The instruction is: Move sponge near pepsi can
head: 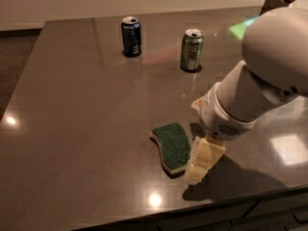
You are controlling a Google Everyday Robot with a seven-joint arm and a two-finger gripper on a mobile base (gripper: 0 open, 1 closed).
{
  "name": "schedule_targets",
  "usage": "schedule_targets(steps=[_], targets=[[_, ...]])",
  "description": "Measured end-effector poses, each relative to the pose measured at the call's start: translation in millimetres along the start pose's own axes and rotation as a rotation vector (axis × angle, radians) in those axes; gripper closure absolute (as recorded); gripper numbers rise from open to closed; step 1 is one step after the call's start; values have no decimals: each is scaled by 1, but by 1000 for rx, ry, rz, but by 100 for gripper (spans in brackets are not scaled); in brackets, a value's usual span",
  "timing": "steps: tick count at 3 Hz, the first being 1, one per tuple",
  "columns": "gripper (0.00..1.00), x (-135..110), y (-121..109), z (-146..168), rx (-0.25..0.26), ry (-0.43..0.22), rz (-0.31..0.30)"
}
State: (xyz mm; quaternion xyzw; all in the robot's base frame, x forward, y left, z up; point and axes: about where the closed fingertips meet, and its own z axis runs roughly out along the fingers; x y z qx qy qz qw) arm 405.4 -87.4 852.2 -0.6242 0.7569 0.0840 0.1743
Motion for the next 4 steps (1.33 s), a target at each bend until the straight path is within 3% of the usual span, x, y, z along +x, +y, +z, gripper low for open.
schedule_targets(steps=[1,2,4], targets=[[0,-2,5,12,-15,-4,-11],[20,-2,9,20,-28,-6,-17],[74,-5,5,13,-21,-15,-10]])
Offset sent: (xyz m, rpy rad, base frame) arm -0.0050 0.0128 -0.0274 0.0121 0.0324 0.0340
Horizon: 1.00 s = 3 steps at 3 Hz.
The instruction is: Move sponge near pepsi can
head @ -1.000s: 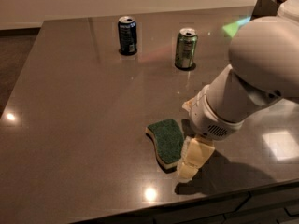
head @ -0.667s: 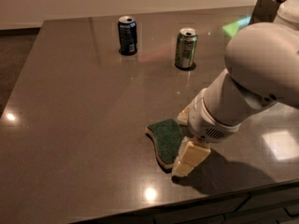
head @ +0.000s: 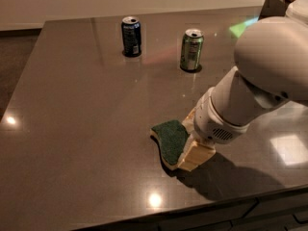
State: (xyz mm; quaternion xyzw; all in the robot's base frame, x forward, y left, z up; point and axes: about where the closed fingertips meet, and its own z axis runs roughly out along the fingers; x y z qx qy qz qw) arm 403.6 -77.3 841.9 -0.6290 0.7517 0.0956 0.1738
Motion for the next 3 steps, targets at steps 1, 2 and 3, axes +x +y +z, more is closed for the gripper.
schedule_targets(steps=[1,2,3], targets=[[100,-13,-12,-22,37,-11,10],[100,-27,-33,-40,73,-21,20],[100,-48,-70,-52,109,-33,45]])
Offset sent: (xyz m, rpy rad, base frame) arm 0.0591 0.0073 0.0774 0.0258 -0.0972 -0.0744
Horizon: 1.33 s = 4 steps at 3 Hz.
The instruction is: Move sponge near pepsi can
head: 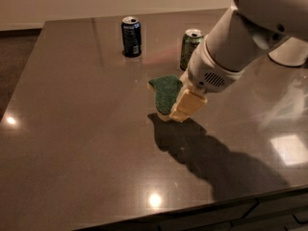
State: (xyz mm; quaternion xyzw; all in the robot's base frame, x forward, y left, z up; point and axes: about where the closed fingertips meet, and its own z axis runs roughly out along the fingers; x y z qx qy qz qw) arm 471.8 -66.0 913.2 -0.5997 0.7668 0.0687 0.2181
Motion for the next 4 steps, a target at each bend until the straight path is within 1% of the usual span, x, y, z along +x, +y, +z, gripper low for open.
schedule_targets(steps=[1,2,3,4], targets=[[100,0,0,0,0,0,0],[100,-14,-16,-1,23,-33,-7],[100,-36,-39,2,35,-77,-2],[100,-56,-66,14,33,-103,7]])
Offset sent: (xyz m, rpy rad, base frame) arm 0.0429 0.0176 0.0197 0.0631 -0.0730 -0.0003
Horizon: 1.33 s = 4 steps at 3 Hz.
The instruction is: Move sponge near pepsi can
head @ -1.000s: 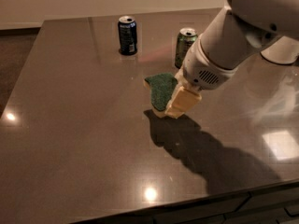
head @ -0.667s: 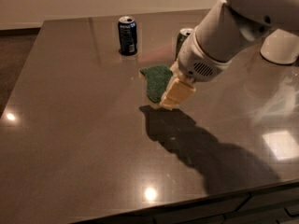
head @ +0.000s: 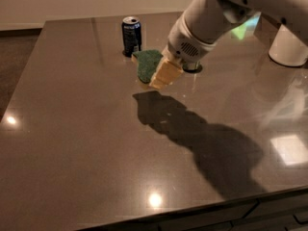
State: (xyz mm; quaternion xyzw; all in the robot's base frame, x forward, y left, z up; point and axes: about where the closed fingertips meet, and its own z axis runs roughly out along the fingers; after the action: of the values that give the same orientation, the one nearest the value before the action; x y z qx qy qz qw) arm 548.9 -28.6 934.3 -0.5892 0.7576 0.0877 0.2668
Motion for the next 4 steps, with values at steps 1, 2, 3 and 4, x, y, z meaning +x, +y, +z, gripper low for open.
schedule_targets(steps=[1,2,3,4], targets=[[100,-14,-27,21,-9,-8,13],[100,-27,-53,42,-10,-11,21],[100,-37,-72,62,-17,-4,23],[100,-45,-85,83,-29,14,27]])
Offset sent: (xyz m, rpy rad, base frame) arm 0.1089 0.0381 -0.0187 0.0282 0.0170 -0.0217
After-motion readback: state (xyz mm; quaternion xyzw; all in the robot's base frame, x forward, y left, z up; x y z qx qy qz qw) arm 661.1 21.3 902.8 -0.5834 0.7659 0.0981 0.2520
